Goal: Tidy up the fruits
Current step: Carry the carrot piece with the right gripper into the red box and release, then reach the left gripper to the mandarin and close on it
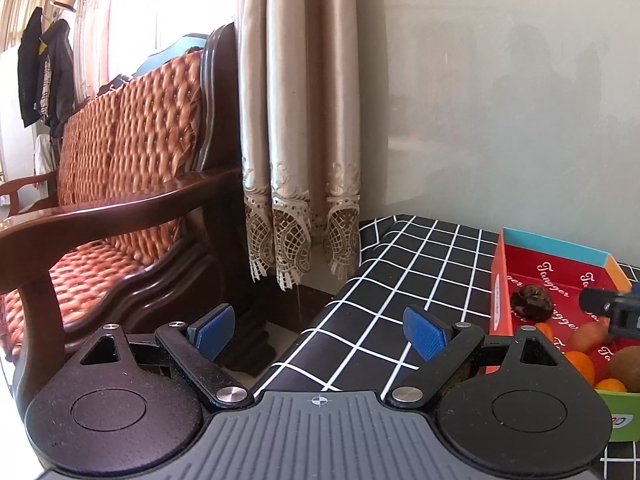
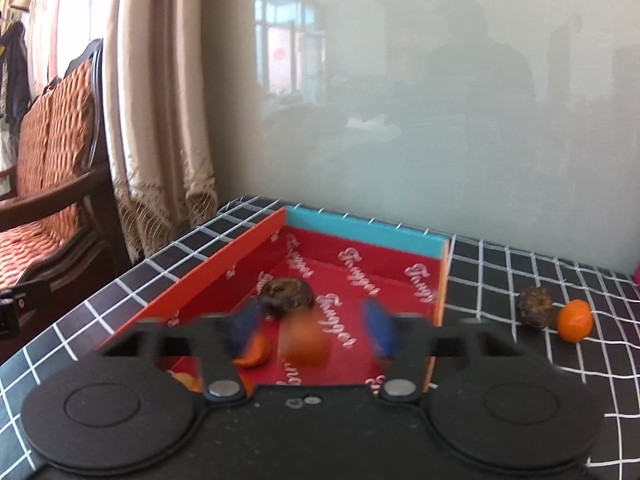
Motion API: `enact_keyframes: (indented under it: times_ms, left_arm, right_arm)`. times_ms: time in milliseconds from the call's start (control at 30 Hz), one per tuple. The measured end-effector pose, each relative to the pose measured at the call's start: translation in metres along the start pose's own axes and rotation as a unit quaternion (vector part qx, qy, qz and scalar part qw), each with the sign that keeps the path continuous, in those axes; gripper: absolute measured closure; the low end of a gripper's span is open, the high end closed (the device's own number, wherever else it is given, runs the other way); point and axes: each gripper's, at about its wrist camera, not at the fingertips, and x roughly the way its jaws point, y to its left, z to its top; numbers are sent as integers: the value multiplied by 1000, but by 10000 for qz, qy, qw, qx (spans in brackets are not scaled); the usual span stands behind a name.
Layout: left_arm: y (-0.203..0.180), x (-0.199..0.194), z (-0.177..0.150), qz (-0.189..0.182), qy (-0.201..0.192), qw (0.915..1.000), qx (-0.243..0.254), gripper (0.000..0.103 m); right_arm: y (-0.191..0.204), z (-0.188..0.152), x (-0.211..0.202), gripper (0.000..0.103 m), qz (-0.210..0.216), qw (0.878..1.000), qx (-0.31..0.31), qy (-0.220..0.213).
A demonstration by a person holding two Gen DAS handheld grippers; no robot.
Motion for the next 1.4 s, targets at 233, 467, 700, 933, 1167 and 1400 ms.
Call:
enact_keyframes:
  times_ms: [233,467,700,933,1167,1400]
  left_arm:
    - [-12,-1,2,-87,-22,10000,25,12]
    - [-36,-9,5,-269,-137,9995,85,12]
    - [-68,-22,8,-563,-241,9981,112,12]
    - [-106,-35,7,-862,-359,9954,191,12]
    - [-143,-45,7,-1253,-318,9915,164,12]
    - [-187,-55,-1,-1653,-403,9838,564,12]
  right_arm:
    - [-14,3,-5,22,-203,9998,14,-63]
    - [-39,2,-25,0,-1164,9921,-151,-442]
    - [-96,-2,-49,0,-1818,9815,245,-555]
    - [-160,-15,-69,0,-1966,9749,990,-335]
    - [-196,-27,-85,0,-2175,9675,1229,-397]
    - [-229,-40,-104,0,-2463,9602,1249,-422]
